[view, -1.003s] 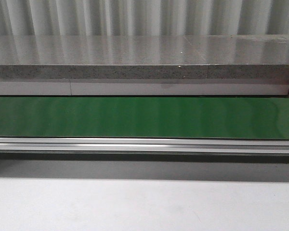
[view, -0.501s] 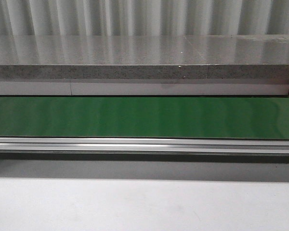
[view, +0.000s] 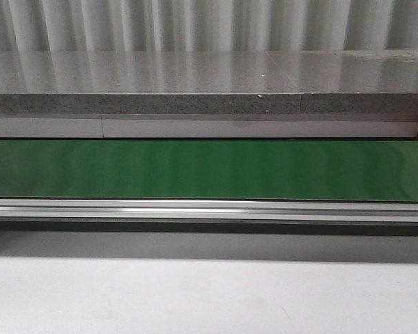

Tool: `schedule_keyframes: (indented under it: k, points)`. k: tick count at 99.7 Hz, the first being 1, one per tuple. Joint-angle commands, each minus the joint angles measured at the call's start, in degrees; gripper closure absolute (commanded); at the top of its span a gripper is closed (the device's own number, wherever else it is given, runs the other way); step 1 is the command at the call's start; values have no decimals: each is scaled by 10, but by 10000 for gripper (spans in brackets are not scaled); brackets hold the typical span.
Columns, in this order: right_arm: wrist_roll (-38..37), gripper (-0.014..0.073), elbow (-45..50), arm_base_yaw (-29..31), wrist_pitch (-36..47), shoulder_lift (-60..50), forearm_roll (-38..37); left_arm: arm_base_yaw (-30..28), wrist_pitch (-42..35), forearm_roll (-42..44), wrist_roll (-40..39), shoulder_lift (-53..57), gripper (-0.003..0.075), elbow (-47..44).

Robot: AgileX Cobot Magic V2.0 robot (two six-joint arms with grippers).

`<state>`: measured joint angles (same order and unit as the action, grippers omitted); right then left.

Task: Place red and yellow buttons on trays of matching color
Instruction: 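Move the left gripper down over a red-capped button on the table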

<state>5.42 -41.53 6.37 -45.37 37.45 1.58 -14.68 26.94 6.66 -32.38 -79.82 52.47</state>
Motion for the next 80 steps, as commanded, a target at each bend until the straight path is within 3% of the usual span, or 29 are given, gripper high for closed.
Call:
schedule_keyframes:
  k: [1,80]
  points:
    - [4,659,-15,-1,30,-2,-2,-7,-40,-9,-5,-17,83,33]
    - [4,659,-15,-1,30,-2,-2,-11,-46,-12,-5,-187,83,105]
